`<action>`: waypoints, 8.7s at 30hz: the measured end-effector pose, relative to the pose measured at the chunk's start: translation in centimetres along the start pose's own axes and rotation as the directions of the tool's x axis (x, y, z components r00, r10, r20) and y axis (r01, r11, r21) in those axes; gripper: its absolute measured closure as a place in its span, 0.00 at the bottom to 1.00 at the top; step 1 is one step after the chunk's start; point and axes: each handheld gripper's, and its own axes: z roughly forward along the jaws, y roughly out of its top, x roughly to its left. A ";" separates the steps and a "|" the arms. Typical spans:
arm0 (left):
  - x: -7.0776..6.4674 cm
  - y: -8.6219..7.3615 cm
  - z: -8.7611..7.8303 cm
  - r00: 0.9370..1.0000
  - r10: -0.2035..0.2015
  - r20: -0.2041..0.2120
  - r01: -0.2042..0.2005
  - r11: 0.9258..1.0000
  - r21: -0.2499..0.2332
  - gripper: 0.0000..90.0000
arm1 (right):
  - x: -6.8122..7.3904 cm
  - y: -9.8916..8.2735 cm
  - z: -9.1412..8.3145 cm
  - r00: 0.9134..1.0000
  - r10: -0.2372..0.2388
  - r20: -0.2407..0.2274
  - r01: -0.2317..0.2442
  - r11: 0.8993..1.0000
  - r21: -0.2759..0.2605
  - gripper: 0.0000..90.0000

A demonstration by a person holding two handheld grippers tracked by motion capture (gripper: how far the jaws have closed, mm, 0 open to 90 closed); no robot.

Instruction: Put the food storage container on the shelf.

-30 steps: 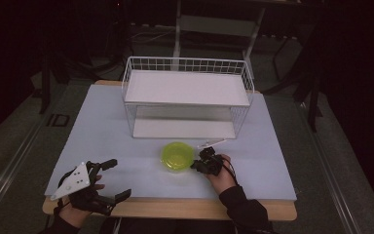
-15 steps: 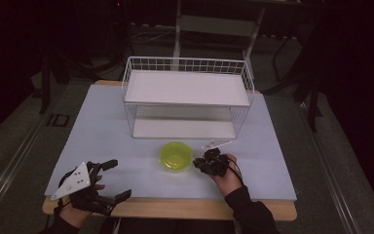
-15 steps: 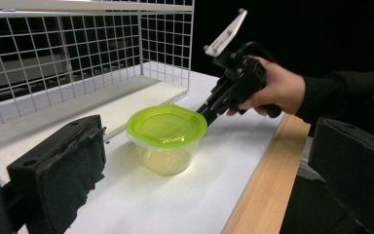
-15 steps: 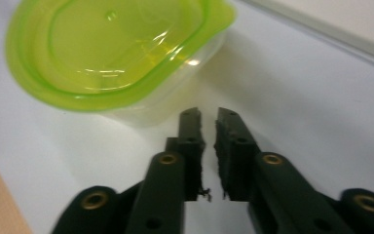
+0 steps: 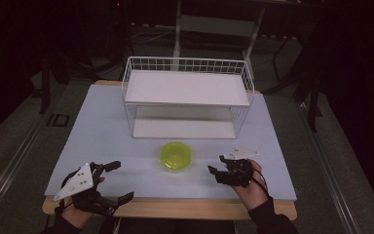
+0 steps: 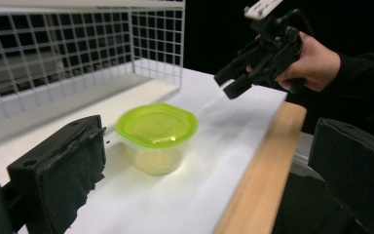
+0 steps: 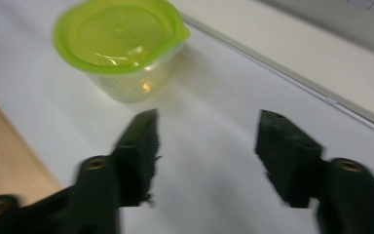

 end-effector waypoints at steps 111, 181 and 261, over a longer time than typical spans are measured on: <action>6.0 1.6 13.4 0.749 -0.622 -0.230 0.658 0.659 0.364 0.91 | 1.4 5.5 5.1 0.877 0.460 -0.140 -0.448 0.887 0.108 0.88; 14.3 20.0 17.6 0.741 -0.599 -0.304 0.664 0.720 0.199 0.76 | -7.2 24.7 0.4 0.866 0.494 -0.077 -0.498 0.866 -0.044 0.84; 3.9 6.4 11.2 0.952 -0.298 -0.068 0.306 0.940 0.153 0.17 | -5.2 19.7 2.8 0.910 0.413 -0.042 -0.415 0.909 -0.044 0.96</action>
